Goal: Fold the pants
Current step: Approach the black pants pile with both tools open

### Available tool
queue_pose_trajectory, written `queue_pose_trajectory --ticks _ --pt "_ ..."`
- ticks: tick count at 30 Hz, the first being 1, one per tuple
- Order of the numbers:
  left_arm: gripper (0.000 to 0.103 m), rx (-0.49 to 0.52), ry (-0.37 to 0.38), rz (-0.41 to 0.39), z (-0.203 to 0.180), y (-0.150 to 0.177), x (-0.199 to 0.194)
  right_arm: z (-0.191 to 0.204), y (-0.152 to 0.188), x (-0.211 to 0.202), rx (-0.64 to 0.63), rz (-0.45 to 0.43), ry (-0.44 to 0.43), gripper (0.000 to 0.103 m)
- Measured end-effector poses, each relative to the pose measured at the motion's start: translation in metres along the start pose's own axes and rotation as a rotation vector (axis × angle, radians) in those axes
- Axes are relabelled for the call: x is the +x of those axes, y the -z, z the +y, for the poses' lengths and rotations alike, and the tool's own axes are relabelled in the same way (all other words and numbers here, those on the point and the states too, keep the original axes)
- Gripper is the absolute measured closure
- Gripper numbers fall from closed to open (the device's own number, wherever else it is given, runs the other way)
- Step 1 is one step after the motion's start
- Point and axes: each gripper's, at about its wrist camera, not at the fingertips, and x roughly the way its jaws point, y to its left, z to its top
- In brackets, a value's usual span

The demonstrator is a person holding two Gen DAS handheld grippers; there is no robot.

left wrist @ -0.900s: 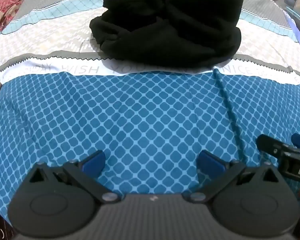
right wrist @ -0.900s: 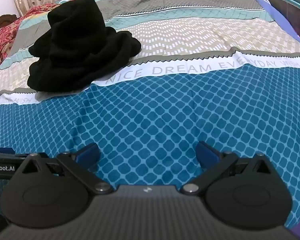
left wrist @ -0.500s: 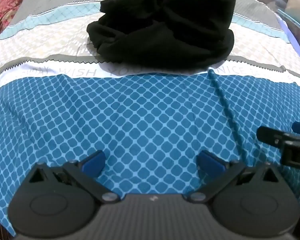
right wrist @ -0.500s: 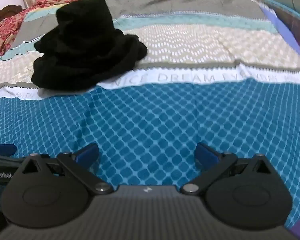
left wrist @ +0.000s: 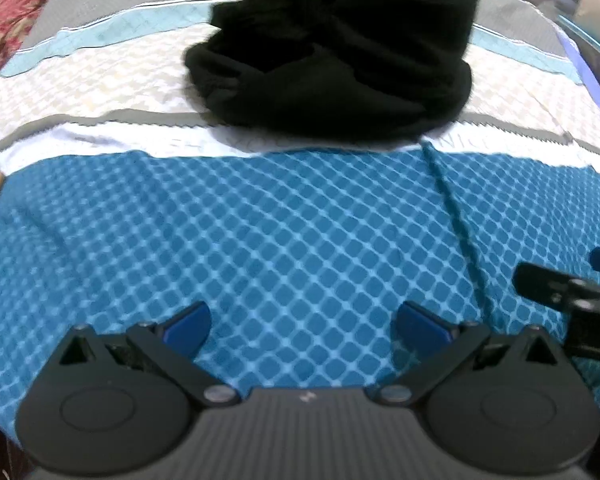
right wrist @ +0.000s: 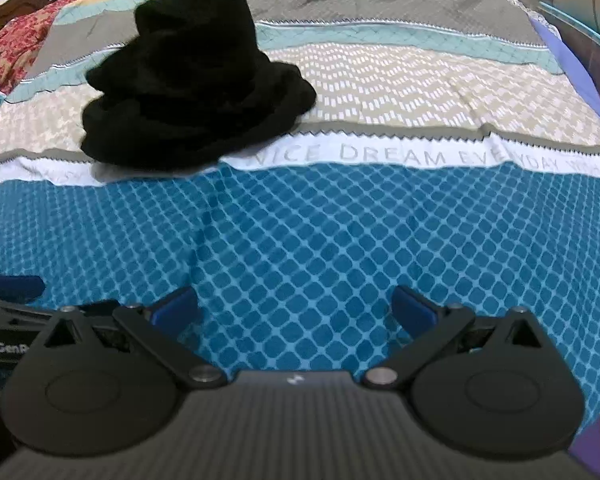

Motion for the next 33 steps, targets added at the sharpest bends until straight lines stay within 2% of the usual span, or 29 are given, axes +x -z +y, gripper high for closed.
queue_pose_trajectory --ticks 3,8,14,21,25,31,33 --pt "0.000 -0.014 -0.044 -0.042 0.001 -0.014 -0.012 0.002 -0.007 -0.015 -0.013 -0.014 -0.026 0.000" --pt "0.000 -0.062 -0.075 -0.094 0.003 -0.044 -0.029 0.008 -0.025 -0.037 -0.018 -0.043 -0.056 0.000" --pt "0.000 -0.065 -0.116 -0.201 -0.021 -0.089 -0.041 0.015 -0.039 -0.066 0.010 -0.150 -0.055 0.000" --pt "0.000 -0.107 -0.136 -0.232 -0.052 -0.143 -0.038 0.004 -0.035 -0.067 0.056 -0.165 -0.028 0.000" --pt "0.000 -0.091 -0.174 -0.228 -0.076 -0.193 -0.012 -0.001 -0.034 -0.068 0.083 -0.176 -0.011 0.000" --pt "0.000 -0.071 -0.182 -0.228 -0.066 -0.121 -0.049 0.000 -0.031 -0.068 0.103 -0.158 -0.031 0.000" --pt "0.000 -0.057 -0.186 -0.211 -0.075 -0.124 -0.046 -0.004 -0.030 -0.066 0.122 -0.141 -0.036 0.000"
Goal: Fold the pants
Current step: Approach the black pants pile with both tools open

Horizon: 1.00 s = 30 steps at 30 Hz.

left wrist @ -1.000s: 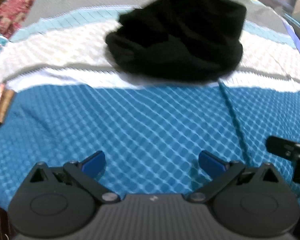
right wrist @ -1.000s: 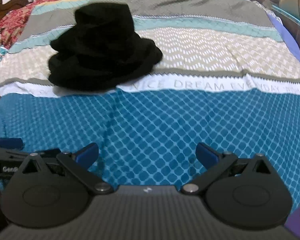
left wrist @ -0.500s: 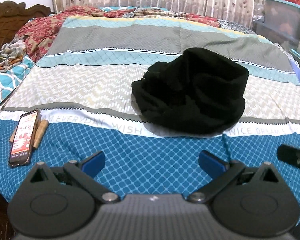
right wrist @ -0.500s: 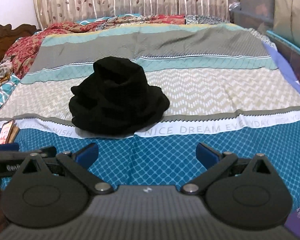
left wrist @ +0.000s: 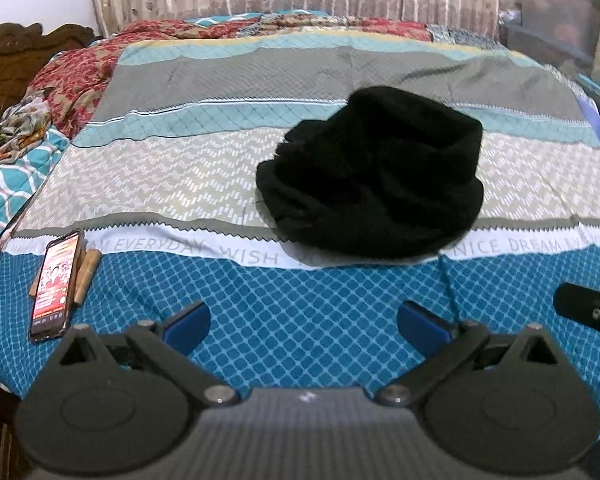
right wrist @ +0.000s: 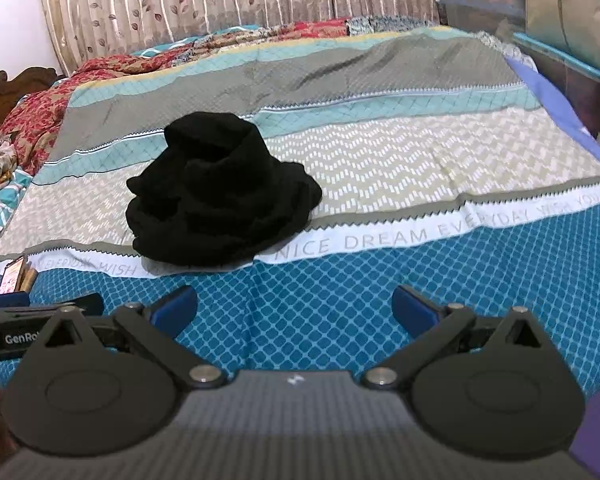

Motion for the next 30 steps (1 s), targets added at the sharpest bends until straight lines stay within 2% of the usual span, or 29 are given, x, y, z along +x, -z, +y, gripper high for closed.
queue_pose_trajectory --ticks 3,9,21,30 --pt "0.000 0.020 0.022 0.033 0.000 0.012 0.002 -0.005 0.003 0.002 0.031 0.025 0.005 0.000" --pt "0.000 0.078 0.039 0.078 -0.023 0.012 0.010 -0.014 0.005 0.000 0.065 0.037 0.002 0.000" --pt "0.000 0.142 0.034 0.085 -0.050 0.014 0.013 -0.041 0.004 0.003 0.122 0.051 0.003 0.000" --pt "0.000 0.143 0.030 0.103 -0.043 0.016 0.018 -0.043 0.002 0.006 0.122 0.057 -0.007 0.000"
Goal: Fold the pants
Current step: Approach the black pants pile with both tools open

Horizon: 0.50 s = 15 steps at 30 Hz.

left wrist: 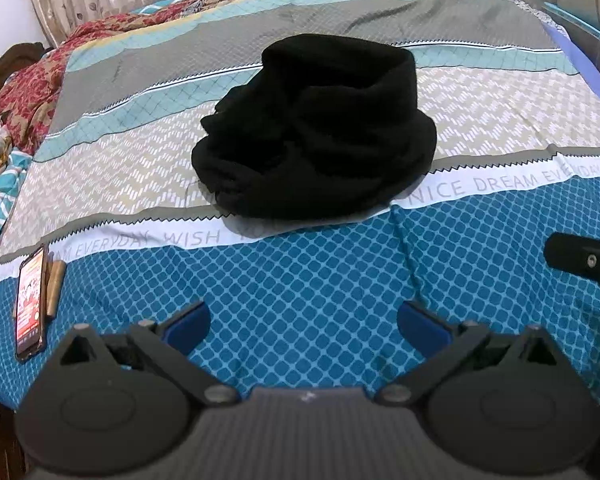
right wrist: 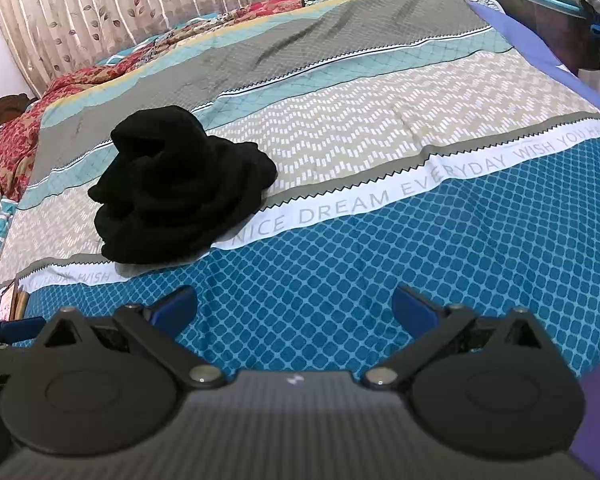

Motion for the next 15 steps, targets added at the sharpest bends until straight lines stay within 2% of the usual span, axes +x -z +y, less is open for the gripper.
queue_pose_trajectory --ticks 15 --pt "0.000 -0.034 0.026 0.024 0.015 0.007 0.004 0.018 0.003 0.003 -0.046 0.016 0.008 0.000"
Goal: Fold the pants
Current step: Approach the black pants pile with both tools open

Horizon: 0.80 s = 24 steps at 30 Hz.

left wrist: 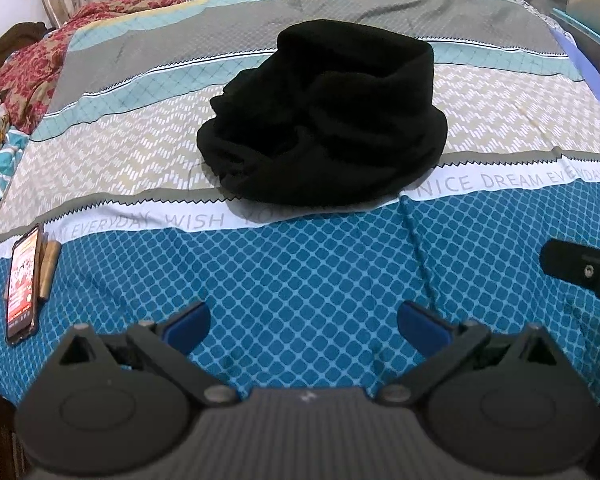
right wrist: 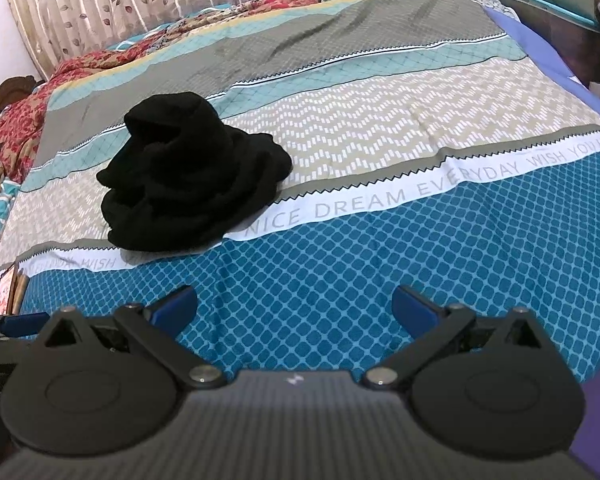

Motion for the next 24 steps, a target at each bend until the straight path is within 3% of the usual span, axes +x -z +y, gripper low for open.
queue_pose_trajectory --ticks 24 --pt "0.000 -0.062 0.035 0.038 0.013 0.005 0.006 0.019 0.004 0.002 -0.047 0.013 0.004 0.000"
